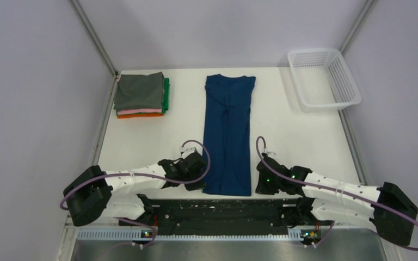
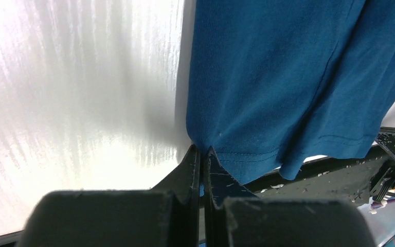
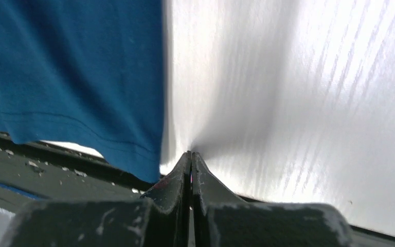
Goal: Fold and stack the t-shirts
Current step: Grab the bottom of the folded rectangular tshirt with both arms
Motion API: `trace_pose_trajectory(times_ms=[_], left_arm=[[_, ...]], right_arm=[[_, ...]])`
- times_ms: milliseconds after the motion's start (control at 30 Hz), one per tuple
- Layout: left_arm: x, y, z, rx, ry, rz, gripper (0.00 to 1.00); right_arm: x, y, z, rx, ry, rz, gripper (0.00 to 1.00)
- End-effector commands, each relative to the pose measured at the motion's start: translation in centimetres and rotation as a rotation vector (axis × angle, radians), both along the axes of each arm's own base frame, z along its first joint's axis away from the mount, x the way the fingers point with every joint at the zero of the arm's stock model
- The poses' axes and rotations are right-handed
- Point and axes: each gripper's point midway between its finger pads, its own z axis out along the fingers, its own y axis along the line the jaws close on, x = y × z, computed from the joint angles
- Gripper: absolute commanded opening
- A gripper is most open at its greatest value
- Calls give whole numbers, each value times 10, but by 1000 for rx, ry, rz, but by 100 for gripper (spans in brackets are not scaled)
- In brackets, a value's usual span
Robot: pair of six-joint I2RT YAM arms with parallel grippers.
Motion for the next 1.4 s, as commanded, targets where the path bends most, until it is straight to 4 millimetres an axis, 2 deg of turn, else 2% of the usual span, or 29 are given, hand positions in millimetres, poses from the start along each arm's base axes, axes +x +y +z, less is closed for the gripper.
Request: trace_pose_trajectory(times_ms=[0,100,367,467,600,667,800,1033,1233,1367], left_arm=[[-14,12,-9,4,24,-10,0],[-21,-5,-2,-77,40,-57,0],[-28,-8,-6,-82,66,-63,0],[-29,-6,-6,-77,67,-57,0],[-29,-2,-7,-69,67,-45,0],[-29,-1,-7,-67,65,-42,0],[-29,0,-6,-68,64,-37,0],[-28,-1,-7,-63,63,-38,0],[-28,-2,-7,-64,64,-37,0],[-29,-2,-8,-62,71,-40,0]], right_arm=[[-22,-13,-9,-15,54,47,0],[-28,5,-7,85,72,101,0],[-21,24,6,181,21,136,1],[-23,20,4,152,33,135,6],[-23,13,11,133,27,130,11],[-23,15,19,154,12,137,17],[-24,20,36,203,0,149,21],[-18,27,47,229,-28,148,25],[-19,25,31,185,9,130,32],[-16,28,31,186,5,129,34]])
